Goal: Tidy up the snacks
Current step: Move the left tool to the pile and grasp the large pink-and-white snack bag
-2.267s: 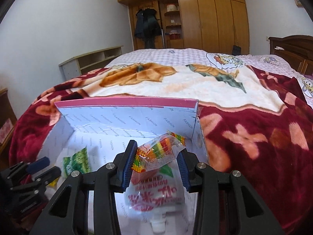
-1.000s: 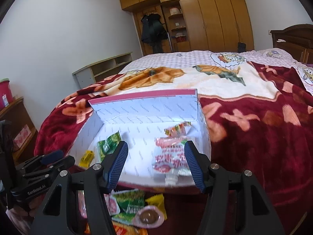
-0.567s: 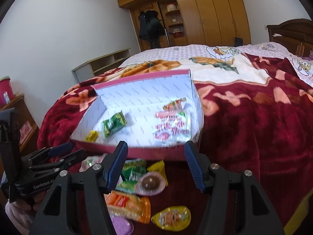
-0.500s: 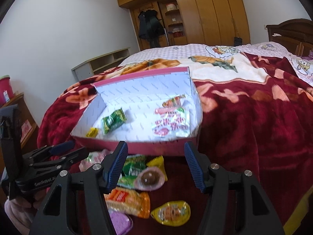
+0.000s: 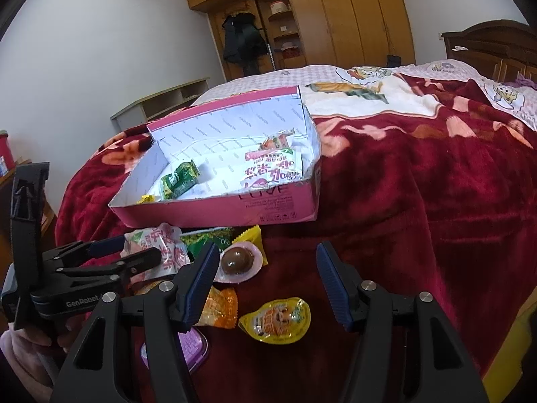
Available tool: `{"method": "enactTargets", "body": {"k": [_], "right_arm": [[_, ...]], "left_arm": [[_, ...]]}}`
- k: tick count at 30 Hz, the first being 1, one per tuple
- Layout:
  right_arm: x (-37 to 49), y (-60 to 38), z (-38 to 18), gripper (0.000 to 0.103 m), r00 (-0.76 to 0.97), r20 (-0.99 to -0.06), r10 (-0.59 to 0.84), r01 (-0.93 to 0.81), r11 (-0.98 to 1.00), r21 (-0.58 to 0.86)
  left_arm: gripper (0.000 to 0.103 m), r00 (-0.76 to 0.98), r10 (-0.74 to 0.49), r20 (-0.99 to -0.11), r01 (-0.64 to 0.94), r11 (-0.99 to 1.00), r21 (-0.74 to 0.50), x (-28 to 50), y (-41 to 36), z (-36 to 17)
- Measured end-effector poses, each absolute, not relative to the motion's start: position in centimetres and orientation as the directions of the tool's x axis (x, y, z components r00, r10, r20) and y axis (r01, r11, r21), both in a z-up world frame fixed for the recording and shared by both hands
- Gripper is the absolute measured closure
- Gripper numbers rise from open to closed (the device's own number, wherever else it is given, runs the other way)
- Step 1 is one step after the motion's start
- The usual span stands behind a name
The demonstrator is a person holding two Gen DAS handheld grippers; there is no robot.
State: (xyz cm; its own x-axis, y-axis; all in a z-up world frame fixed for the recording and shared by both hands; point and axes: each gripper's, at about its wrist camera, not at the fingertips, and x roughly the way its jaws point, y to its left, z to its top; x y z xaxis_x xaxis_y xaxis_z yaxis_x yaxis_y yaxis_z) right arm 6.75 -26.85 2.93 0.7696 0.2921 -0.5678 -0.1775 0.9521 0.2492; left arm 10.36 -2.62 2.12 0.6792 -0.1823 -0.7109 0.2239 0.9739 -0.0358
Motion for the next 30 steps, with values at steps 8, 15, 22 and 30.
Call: {"method": "enactTargets", "body": {"k": [8,15,22,30], "right_arm": [[6.6,-27.1,2.1,0.041,0.761,-0.568,0.313,-0.182,0.944,0.276],[6.8,-27.7,1.0,0.041,0.749,-0.58,0.321,-0.164,0.937,0.307],[6.8,-28.3,0.6,0.041,0.745,-0.584,0.322,-0.146,0.933,0.329],[6.5,-28.1,0.9,0.041,0.748,-0.581,0.321,-0.15,0.935,0.322]], "left_arm": [[0.014,0.669,-0.157,-0.726,0.226,0.974,-0.002,11.4,-3.8,0.8],[0.012,0.686,-0.118,-0.718,0.189,0.982,0.02,11.8,-3.9,0.1],[0.025,0.705,-0.096,-0.703,0.184,0.982,0.051,11.5,-4.0,0.2],[0.041,0.732,-0.125,-0.67,0.193,0.981,0.028,10.7,-3.5,1.3]]}}
